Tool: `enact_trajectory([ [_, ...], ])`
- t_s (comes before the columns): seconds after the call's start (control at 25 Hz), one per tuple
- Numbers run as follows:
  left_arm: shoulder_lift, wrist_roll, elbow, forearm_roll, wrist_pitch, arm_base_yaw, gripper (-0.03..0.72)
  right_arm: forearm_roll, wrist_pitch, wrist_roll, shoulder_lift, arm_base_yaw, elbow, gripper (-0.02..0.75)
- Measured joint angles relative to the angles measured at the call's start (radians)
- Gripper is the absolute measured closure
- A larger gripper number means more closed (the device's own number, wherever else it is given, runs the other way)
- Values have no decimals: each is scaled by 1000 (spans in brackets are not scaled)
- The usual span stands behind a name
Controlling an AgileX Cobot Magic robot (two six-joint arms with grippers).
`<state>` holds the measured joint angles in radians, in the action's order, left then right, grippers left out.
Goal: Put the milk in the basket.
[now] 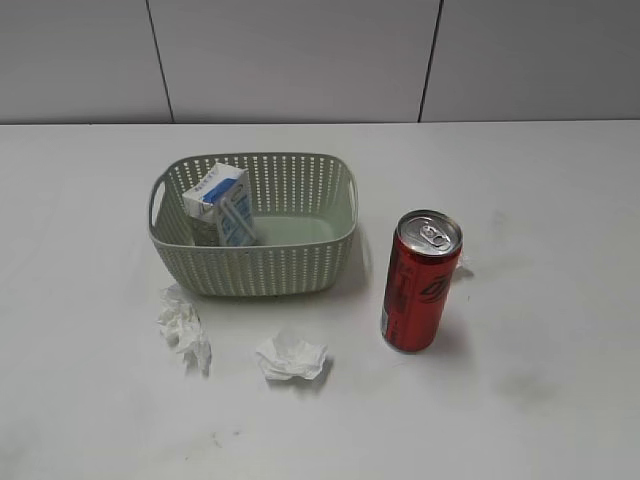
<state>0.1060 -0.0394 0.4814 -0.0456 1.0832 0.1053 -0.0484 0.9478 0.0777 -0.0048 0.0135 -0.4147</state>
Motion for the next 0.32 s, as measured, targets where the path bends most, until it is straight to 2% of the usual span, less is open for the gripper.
enact_trajectory([
  [0.32, -109, 0, 0, -2, 0, -41, 232, 0, -1, 0, 0, 0, 0, 184],
])
